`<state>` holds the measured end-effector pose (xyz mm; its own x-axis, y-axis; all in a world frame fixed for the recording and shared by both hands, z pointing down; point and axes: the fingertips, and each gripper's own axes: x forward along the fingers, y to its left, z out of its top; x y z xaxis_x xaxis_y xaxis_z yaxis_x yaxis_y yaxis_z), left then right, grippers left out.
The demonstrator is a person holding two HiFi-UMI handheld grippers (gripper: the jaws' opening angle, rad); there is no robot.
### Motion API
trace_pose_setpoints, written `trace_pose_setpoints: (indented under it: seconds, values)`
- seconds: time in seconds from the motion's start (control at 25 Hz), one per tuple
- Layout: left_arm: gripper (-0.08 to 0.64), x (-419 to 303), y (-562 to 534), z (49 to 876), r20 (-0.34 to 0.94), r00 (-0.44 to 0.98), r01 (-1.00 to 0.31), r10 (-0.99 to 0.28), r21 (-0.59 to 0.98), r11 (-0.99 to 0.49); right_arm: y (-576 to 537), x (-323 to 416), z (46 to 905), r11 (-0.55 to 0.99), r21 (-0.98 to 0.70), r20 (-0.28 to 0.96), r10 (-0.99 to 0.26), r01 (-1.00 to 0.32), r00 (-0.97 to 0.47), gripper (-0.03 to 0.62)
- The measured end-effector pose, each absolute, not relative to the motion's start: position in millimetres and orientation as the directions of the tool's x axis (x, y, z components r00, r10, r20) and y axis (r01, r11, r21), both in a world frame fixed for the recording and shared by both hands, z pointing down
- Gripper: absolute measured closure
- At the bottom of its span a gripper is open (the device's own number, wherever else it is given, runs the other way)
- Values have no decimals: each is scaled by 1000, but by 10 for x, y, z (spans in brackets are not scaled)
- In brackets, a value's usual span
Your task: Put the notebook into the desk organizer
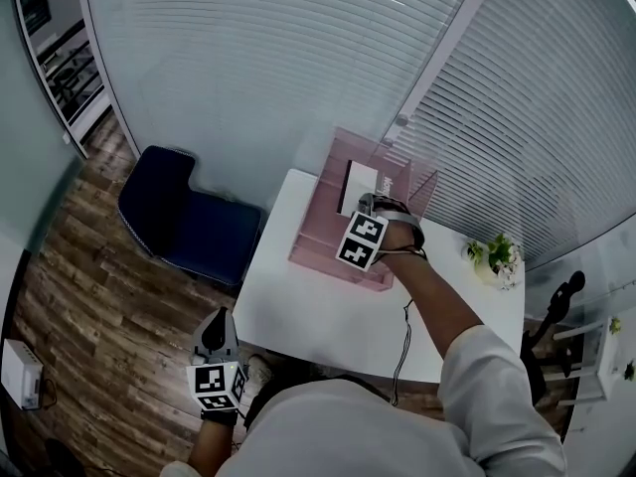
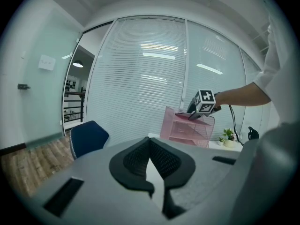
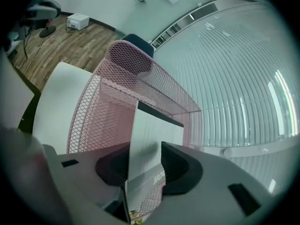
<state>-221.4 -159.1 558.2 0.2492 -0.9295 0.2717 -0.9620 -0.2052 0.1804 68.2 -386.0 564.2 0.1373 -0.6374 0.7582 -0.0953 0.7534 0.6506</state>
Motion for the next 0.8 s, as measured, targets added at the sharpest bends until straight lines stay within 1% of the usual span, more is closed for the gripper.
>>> trace_pose_setpoints:
  seconds: [0.16,0.36,0.48,0.64,0.8]
  values:
    - [552,-2230,-1614,5568,272,251,-962,-929,179,-208,-3808,623,5606,789,604,796,-594,-107,114,371]
    - [552,-2188,-1638,5548,266,260,-960,-928,179,-218,-3733,596,5571,869,477,879,-471,-131,75,310]
    - [552,-2171,-1636,5552,265,261,-959,-928,180,-218,-3678,571,5533,889,431,902,-430,-155,40,305]
    - [552,-2189,-1658,5570,270,260,-960,-927,178,-217,-3604,507,5473,894,402,910,-414,-199,-21,305]
    - [552,-2159,-1719,5566,274,265,-959,-925,174,-223,-3506,477,5397,901,378,915,-399,-214,-65,305]
